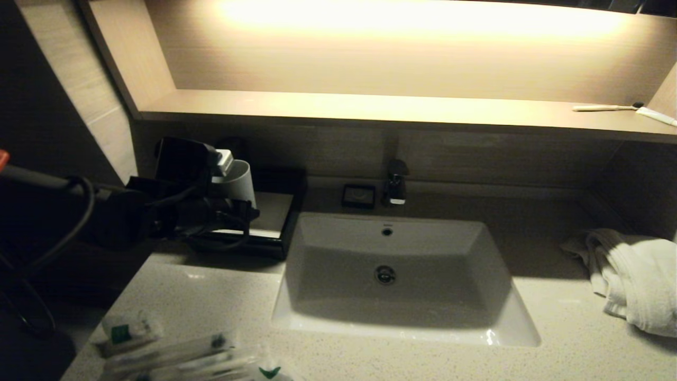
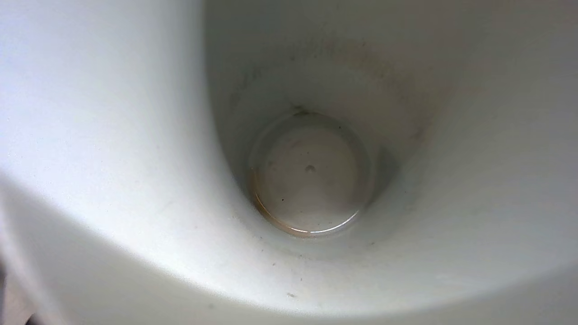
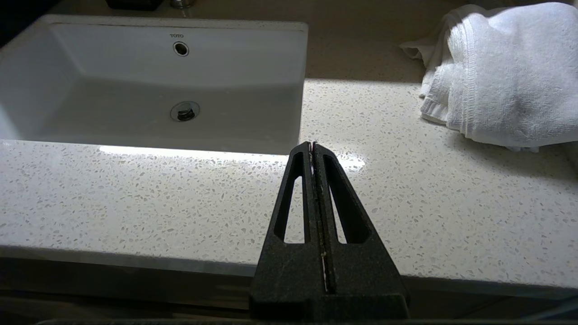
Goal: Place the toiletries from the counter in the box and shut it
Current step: Place the cup on the storage box
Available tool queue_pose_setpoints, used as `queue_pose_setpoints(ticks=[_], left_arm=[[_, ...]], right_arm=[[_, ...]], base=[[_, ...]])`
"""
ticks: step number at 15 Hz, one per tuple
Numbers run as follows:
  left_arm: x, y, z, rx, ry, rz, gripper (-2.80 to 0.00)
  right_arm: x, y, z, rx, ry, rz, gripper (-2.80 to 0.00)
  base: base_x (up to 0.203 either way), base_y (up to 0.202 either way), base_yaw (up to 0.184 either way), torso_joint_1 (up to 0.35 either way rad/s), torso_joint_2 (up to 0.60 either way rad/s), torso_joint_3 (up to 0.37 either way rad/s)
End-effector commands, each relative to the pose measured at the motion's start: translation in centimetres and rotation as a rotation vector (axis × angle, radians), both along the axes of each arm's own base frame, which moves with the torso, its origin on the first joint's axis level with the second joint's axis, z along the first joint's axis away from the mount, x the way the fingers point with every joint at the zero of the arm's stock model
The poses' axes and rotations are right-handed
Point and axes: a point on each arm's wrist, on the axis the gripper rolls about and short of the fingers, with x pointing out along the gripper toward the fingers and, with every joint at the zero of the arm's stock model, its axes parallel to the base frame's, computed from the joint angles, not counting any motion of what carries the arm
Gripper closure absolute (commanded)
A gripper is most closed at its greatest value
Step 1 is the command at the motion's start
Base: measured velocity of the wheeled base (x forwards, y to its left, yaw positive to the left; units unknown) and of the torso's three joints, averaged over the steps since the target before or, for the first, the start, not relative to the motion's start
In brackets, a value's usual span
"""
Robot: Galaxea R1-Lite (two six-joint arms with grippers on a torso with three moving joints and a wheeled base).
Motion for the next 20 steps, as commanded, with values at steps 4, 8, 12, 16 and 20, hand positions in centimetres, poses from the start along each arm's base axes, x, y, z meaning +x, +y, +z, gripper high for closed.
queue_pose_setpoints(ticks=[4,8,12,16,20], left_arm=[[2.6,-1.3,-1.1,-0.006,0.007,-0.008,0.00],[4.9,-2.0,-1.8,-0.002,-0.007,0.009,0.00],[6.8,-2.6,-2.3,-0.006,-0.023,0.012,0.00],[8.2,-2.9,-2.7,-0.007,-0.027,0.026,0.00],[9.0,-3.2,-2.8,-0.019,-0.038,0.034,0.00]], right_arm=[[0.0,0.0,0.0,0.000,0.000,0.001,0.00],[0.0,0.0,0.0,0.000,0.000,0.001,0.00],[0.0,0.0,0.0,0.000,0.000,0.001,0.00],[0.0,0.0,0.0,0.000,0.000,0.001,0.00],[0.0,0.0,0.0,0.000,0.000,0.001,0.00]], base=[[0.000,0.000,0.000,0.000,0.00,0.000],[0.000,0.000,0.000,0.000,0.00,0.000],[0.000,0.000,0.000,0.000,0.00,0.000],[0.000,0.000,0.000,0.000,0.00,0.000],[0.000,0.000,0.000,0.000,0.00,0.000]])
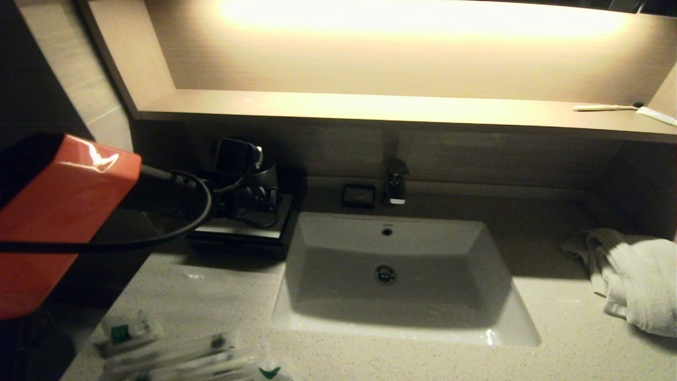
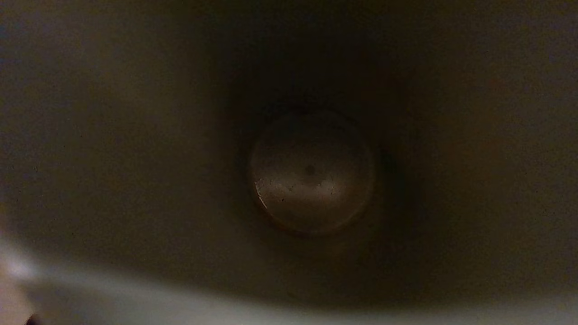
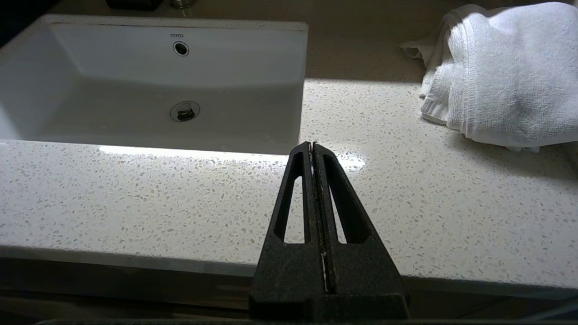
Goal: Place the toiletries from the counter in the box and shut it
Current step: Place the cup on the storage box
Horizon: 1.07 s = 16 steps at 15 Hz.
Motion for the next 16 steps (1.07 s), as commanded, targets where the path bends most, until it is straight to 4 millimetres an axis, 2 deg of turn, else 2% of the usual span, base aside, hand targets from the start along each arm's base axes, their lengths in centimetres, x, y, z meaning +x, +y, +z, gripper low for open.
queue_pose_setpoints(ticks=[1,6,12,16], left_arm=[[0.6,-0.2,-0.5,0.001,0.001,0.006,0.00],[2.0,-0.6,-0.3,0.000,-0.017,0.014,0.00],[3.4,-1.0,1.3,-0.021,-0.057,0.019,0.00],[4.0,-1.3,1.0,-0.022,-0.048,0.017,0.00]], right_arm=[[0.0,0.0,0.0,0.000,0.000,0.000,0.00],[0.0,0.0,0.0,0.000,0.000,0.000,0.00],[0.0,0.0,0.0,0.000,0.000,0.000,0.00],[0.0,0.0,0.0,0.000,0.000,0.000,0.00]], base=[[0.000,0.000,0.000,0.000,0.00,0.000],[0.000,0.000,0.000,0.000,0.00,0.000],[0.000,0.000,0.000,0.000,0.00,0.000],[0.000,0.000,0.000,0.000,0.00,0.000]])
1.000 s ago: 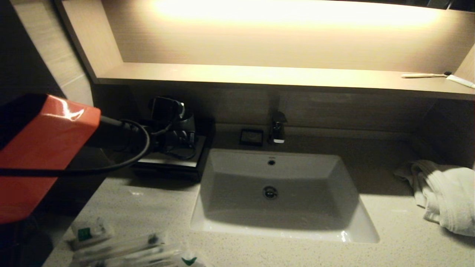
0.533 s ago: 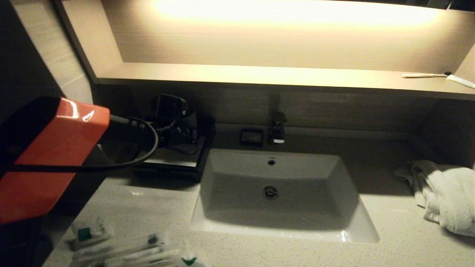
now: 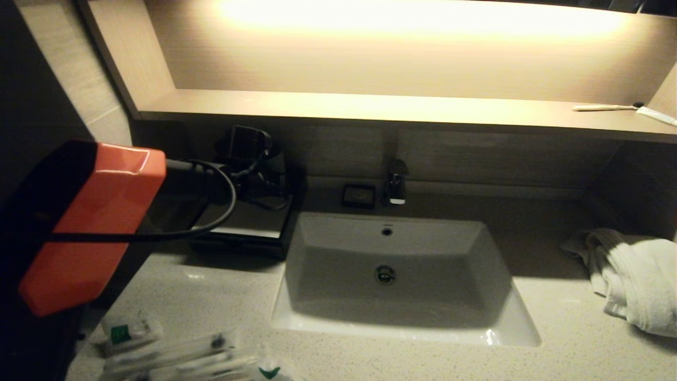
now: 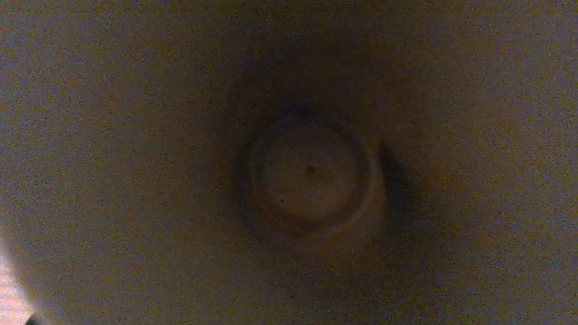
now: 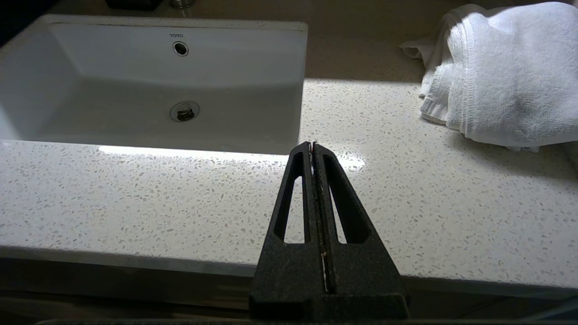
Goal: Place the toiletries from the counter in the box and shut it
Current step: Place the cup on the storage box
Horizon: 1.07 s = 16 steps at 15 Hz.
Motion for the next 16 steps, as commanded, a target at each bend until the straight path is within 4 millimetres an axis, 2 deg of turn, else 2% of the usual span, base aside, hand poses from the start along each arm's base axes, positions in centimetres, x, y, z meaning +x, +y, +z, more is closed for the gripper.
queue_pose_setpoints(ticks=[1,16], left_arm=[[0.3,-0.2,-0.4,-0.001,0.000,-0.001,0.00],[1.9,-1.0,-1.1,0.003,-0.031,0.028,0.00]], right_arm=[[0.0,0.0,0.0,0.000,0.000,0.000,0.00],[0.0,0.0,0.0,0.000,0.000,0.000,0.00]], base=[[0.000,0.000,0.000,0.000,0.00,0.000],[0.000,0.000,0.000,0.000,0.00,0.000]])
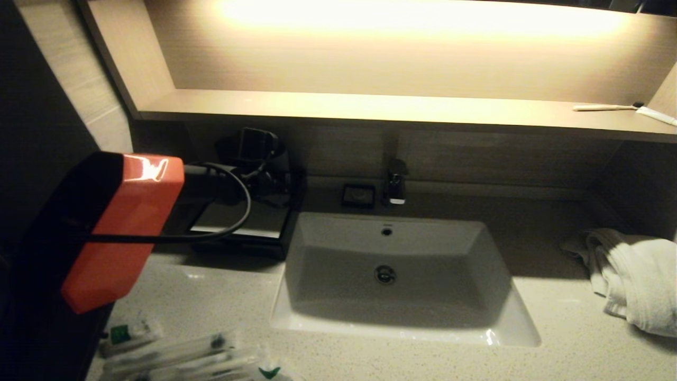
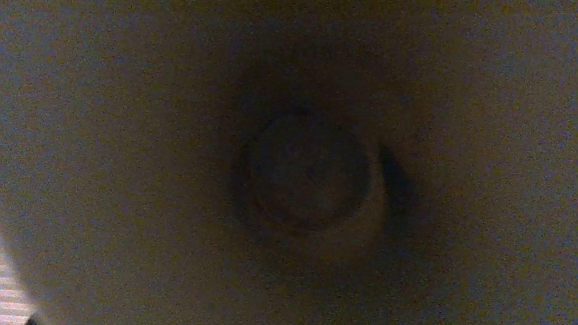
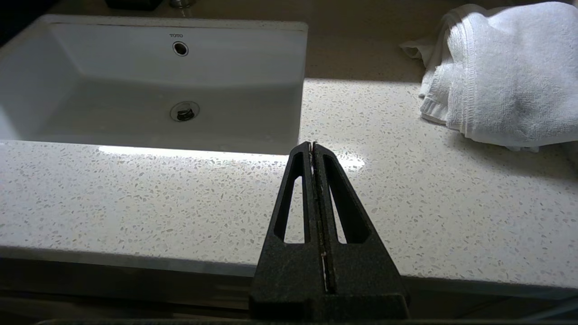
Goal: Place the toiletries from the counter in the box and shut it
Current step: Place the cup on the storage box
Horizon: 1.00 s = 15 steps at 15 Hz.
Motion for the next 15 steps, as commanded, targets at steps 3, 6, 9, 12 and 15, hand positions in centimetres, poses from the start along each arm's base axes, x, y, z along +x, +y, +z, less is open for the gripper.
queue_pose_setpoints(ticks=[3,6,9,12,15], left_arm=[[0.32,-0.08,-0.55,0.001,0.002,0.003,0.00],[0.37,-0.09,-0.54,-0.001,-0.002,0.002,0.00],[0.46,-0.13,-0.62,-0.006,-0.009,0.001,0.00],[0.63,-0.18,-0.74,-0.008,-0.018,0.003,0.00],[0.92,-0.27,-0.91,-0.017,-0.045,0.004,0.00]], right_arm=[[0.00,0.00,0.00,0.000,0.000,0.001,0.00],[0.00,0.00,0.00,0.000,0.000,0.001,0.00],[0.00,0.00,0.00,0.000,0.000,0.001,0.00],[0.00,0.00,0.00,0.000,0.000,0.001,0.00],[0.00,0.00,0.00,0.000,0.000,0.001,0.00]], base=[[0.000,0.000,0.000,0.000,0.00,0.000],[0.000,0.000,0.000,0.000,0.00,0.000],[0.000,0.000,0.000,0.000,0.00,0.000],[0.000,0.000,0.000,0.000,0.00,0.000],[0.000,0.000,0.000,0.000,0.00,0.000]])
